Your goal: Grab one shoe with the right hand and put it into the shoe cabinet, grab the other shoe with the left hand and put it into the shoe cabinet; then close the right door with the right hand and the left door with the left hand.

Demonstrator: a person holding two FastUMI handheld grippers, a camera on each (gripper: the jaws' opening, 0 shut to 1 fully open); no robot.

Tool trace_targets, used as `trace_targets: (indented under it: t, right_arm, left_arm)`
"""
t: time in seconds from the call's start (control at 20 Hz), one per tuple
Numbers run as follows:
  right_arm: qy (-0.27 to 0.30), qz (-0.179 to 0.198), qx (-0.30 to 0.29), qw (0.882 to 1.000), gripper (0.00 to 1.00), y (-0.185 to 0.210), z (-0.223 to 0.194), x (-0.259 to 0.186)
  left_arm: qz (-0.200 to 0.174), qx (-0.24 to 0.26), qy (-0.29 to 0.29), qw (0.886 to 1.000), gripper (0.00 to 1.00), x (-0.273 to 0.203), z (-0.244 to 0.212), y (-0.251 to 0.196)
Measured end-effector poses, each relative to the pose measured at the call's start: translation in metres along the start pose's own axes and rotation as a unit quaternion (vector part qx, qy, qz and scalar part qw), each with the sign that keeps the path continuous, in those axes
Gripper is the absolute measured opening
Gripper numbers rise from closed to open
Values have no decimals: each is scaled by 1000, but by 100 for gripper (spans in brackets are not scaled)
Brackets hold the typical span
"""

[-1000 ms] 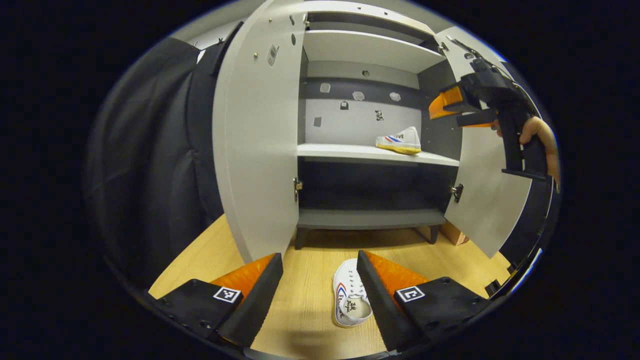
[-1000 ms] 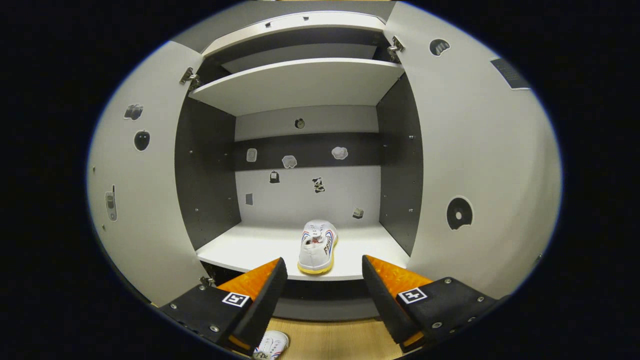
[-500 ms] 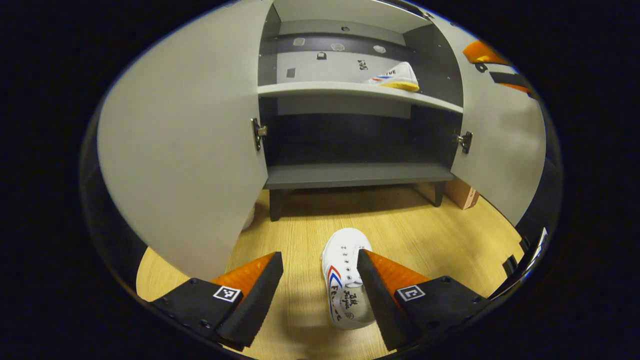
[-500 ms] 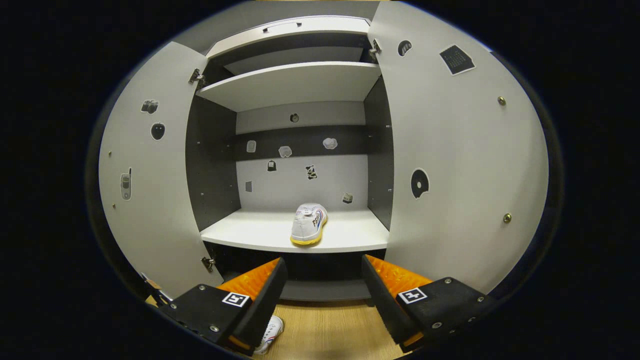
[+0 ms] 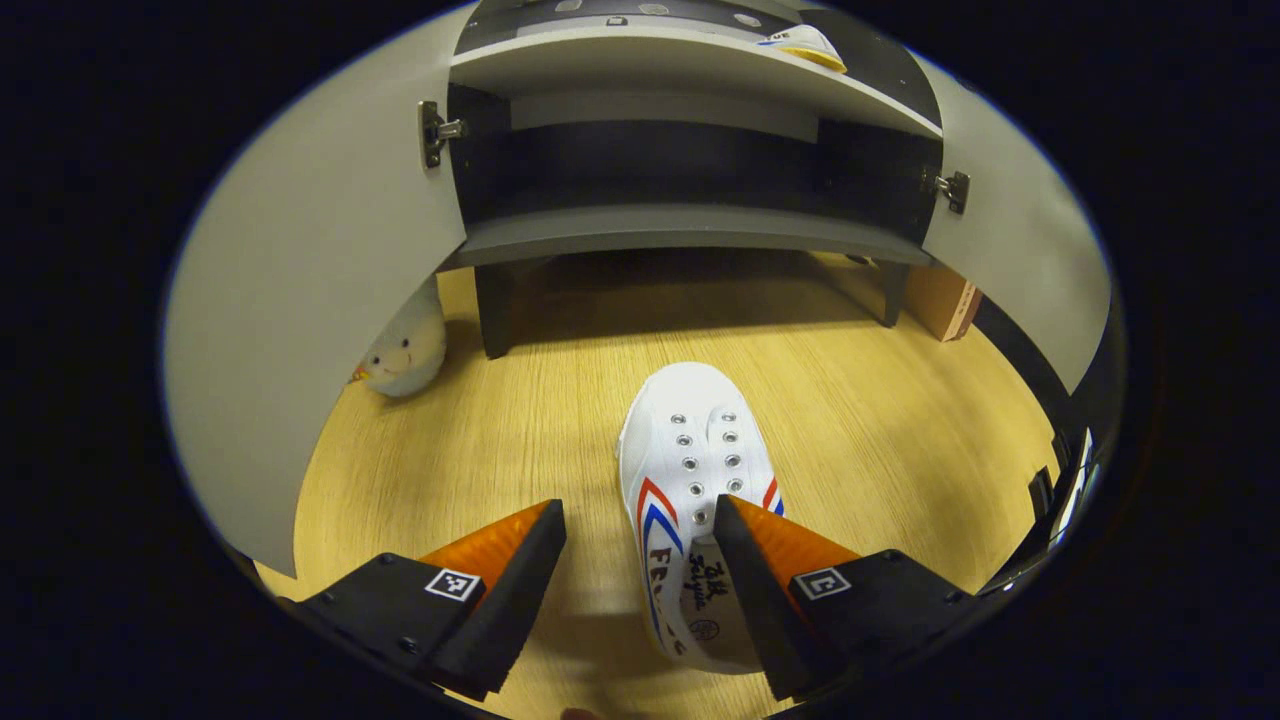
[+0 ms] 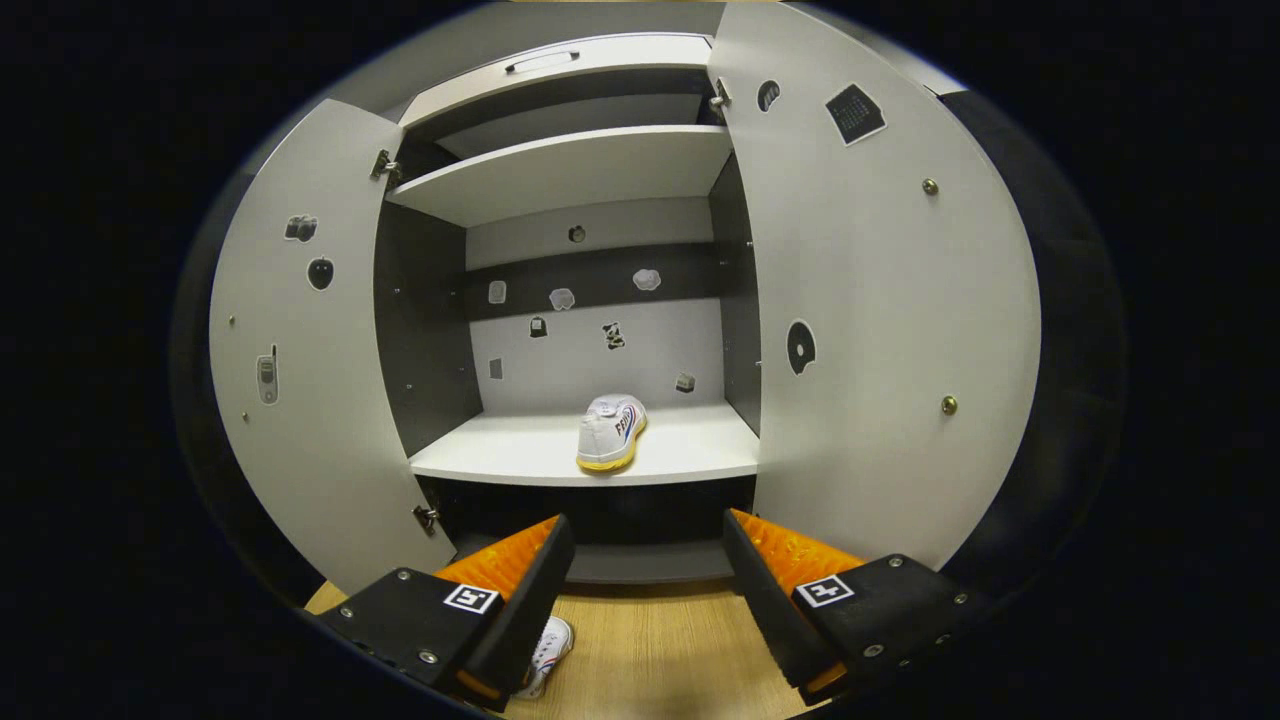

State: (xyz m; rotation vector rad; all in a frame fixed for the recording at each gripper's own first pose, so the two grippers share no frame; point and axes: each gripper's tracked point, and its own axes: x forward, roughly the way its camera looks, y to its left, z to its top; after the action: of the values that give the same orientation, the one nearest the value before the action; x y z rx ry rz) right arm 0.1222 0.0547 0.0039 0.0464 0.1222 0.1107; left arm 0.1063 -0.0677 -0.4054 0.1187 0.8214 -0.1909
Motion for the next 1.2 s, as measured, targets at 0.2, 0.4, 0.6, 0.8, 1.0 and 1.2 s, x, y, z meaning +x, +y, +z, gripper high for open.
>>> trace_targets:
  t: [0.2, 0.4, 0.6, 0.8, 1.0, 1.2]
  right_arm:
    - [1, 2, 1, 1000, 92, -1, -1, -8]
    - [2, 3, -12, 1000, 92, -4, -5, -17]
    - [23, 34, -5, 999, 93, 3, -14, -27]
    - [23, 64, -17, 998, 92, 3, -6, -32]
    - [14, 98, -34, 995, 93, 4, 5, -37]
    - [2, 125, -41, 991, 92, 3, 11, -40]
  left_arm:
    - [-4, -21, 21, 1000, 98, 5, -8, -1]
    - [-29, -37, 28, 999, 82, 8, -12, -15]
    - [11, 26, 55, 998, 42, 5, -16, -7]
    - [27, -7, 70, 997, 7, -1, -17, 1]
    - [38, -37, 79, 995, 6, -19, 2, 8]
    - [29, -54, 64, 996, 6, -53, 38, 9]
